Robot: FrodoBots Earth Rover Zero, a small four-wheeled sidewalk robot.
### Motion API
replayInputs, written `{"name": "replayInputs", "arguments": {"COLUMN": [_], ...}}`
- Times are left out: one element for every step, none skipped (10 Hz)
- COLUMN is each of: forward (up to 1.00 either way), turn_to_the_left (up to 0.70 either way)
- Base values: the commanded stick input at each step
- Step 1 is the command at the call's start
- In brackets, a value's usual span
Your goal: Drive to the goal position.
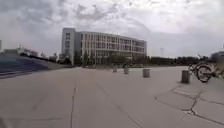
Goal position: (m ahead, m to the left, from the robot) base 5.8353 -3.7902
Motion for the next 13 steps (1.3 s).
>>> {"name": "replayInputs", "arguments": {"forward": [0.7,0.7,0.7,0.7,0.7,0.7,0.7,0.7,0.7,0.7,0.7,0.7,0.7], "turn_to_the_left": [-0.35,-0.35,-0.26,-0.08,0.0,0.0,0.0,0.0,0.0,0.0,-0.04,-0.14,-0.23]}}
